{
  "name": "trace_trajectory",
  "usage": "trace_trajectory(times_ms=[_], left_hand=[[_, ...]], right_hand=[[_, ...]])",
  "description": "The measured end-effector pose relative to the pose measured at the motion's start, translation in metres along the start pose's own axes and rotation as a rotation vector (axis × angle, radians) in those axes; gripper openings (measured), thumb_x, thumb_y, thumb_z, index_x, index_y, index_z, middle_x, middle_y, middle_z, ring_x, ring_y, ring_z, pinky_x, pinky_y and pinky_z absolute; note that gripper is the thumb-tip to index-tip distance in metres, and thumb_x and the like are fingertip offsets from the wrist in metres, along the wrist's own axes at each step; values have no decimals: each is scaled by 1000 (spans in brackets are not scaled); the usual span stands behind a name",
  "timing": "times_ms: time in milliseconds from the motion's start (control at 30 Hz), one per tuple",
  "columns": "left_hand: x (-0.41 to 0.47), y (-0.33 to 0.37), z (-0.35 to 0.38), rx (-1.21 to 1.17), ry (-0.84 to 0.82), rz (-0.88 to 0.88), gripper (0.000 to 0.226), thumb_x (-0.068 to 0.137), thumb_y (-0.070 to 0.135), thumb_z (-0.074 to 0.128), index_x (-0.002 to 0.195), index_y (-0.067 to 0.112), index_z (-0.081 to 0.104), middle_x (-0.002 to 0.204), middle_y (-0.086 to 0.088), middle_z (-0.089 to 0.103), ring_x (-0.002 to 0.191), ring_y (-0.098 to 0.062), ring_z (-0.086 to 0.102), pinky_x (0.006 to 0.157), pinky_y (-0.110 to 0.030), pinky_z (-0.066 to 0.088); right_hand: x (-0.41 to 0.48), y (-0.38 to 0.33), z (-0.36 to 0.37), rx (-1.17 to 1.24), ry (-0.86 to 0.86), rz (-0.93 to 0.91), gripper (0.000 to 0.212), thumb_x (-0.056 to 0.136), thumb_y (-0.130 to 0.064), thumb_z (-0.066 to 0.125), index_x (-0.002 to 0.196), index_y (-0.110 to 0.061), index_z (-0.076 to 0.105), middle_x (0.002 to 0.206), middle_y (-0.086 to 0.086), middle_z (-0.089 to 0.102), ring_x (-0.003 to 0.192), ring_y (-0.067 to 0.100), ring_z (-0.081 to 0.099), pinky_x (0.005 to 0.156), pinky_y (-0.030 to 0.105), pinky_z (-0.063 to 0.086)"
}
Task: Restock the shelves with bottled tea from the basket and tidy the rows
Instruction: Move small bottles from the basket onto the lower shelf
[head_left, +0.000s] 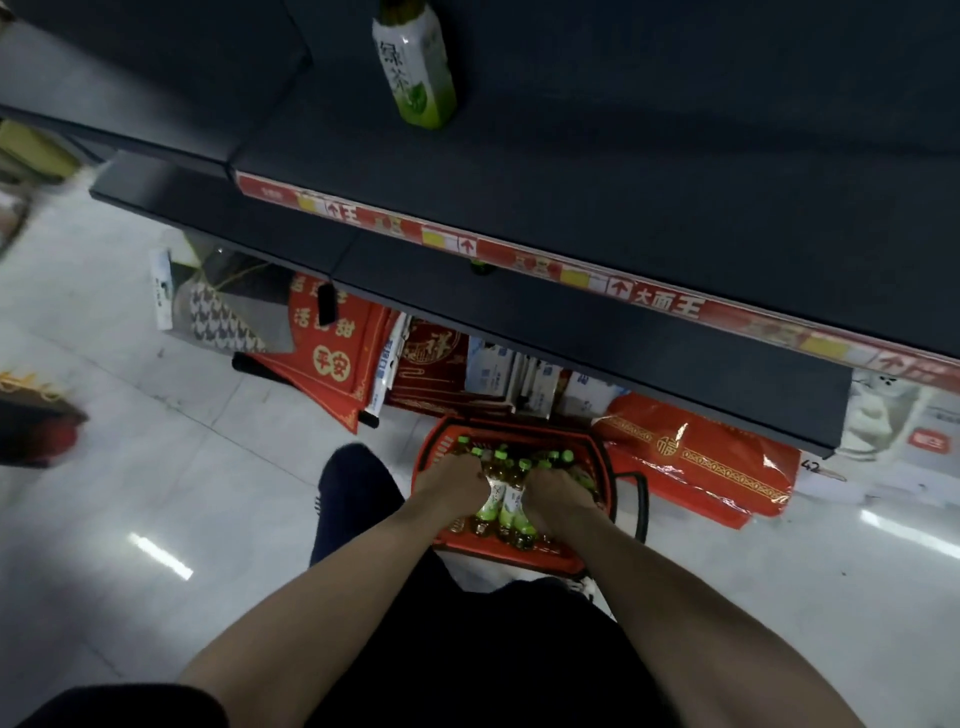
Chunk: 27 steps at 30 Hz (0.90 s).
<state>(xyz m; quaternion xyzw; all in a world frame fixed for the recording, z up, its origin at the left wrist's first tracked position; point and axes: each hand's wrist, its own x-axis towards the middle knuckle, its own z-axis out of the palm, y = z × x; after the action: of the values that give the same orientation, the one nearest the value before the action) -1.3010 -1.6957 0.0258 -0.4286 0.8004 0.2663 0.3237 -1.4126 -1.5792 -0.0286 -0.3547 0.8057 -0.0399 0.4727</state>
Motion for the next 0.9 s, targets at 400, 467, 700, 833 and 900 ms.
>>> trace_trajectory(times_ms=[400, 467, 700, 833, 900], left_hand=[[97, -67, -52, 181, -166, 182, 45, 83, 32, 38, 112, 11, 65, 119, -11, 68, 106, -29, 65, 89, -37, 54], [105, -76, -53, 202, -174, 251, 30, 95, 28, 39, 103, 13, 64, 113, -7, 68, 99, -23, 64, 73, -29, 48], [135, -101, -27, 167, -98, 361, 17, 99, 23, 42, 98, 21, 59, 94, 3, 60, 91, -21, 60, 77, -32, 46], [169, -115, 10, 144, -88, 370, 24, 97, 28, 41, 99, 23, 65, 98, 4, 67, 91, -18, 64, 79, -35, 54], [191, -121, 27, 115, -59, 384, 23, 98, 30, 41, 96, 25, 64, 97, 6, 66, 89, -17, 63, 76, -35, 52]], right_hand=[[51, -62, 16, 74, 131, 200, 30, 97, -15, 48, 124, -15, 62, 125, 6, 63, 116, 28, 61, 102, 44, 51], [57, -69, 23, 70, 167, 206, 31, 96, -17, 47, 123, -16, 62, 123, 6, 65, 113, 28, 62, 101, 45, 51], [85, -65, 67, -63, 210, 198, 32, 103, -28, 45, 127, -13, 59, 132, 8, 60, 127, 30, 55, 108, 46, 44], [118, -50, 99, -142, 211, 175, 33, 102, -32, 46, 128, -16, 57, 132, 7, 59, 129, 29, 52, 110, 46, 41], [138, -42, 111, -145, 244, 149, 35, 102, -34, 44, 131, -19, 56, 134, 5, 58, 130, 28, 50, 112, 45, 40]])
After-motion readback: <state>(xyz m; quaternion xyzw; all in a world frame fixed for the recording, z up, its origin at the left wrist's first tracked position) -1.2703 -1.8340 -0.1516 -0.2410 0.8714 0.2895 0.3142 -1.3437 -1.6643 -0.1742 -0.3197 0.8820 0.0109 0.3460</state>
